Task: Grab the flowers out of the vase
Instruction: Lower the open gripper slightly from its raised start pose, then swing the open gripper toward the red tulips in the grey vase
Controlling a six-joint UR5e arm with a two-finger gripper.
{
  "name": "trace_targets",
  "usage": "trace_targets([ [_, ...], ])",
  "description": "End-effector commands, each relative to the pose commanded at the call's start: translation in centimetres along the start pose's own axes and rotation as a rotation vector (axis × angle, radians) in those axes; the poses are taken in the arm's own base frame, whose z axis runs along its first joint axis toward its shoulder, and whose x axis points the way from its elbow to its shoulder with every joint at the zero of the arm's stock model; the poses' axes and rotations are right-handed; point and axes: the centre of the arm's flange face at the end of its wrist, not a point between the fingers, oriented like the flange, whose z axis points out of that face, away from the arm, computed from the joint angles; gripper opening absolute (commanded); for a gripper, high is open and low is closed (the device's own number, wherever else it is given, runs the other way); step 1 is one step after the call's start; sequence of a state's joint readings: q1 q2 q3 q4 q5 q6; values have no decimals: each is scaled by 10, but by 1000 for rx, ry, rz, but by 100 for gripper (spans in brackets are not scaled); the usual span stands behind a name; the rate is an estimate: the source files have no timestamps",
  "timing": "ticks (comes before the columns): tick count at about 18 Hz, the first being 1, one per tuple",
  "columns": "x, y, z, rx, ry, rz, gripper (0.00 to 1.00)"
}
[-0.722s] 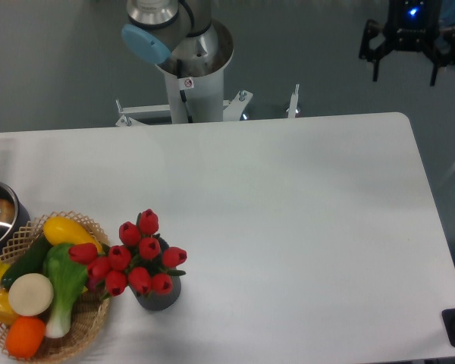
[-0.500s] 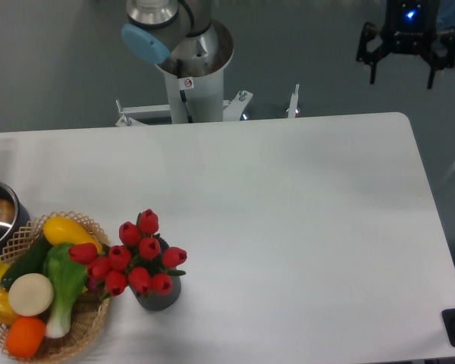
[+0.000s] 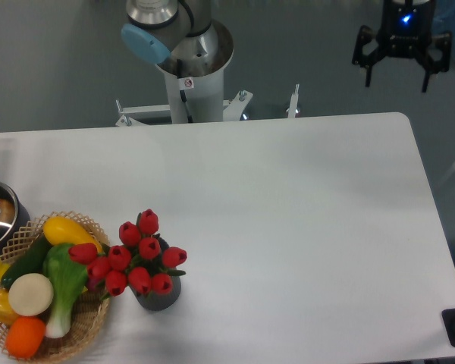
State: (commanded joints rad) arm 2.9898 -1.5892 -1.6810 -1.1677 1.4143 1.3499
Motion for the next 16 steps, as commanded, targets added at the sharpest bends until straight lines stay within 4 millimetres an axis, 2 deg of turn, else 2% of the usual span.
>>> trace_targets([
  [3,8,0,14,10,-32,11,100],
  [5,11,-5,13,14,-32,20,100],
  [12,10,-8,28,23,-3,22,100],
  [16,15,-22,35,181,51,3,100],
])
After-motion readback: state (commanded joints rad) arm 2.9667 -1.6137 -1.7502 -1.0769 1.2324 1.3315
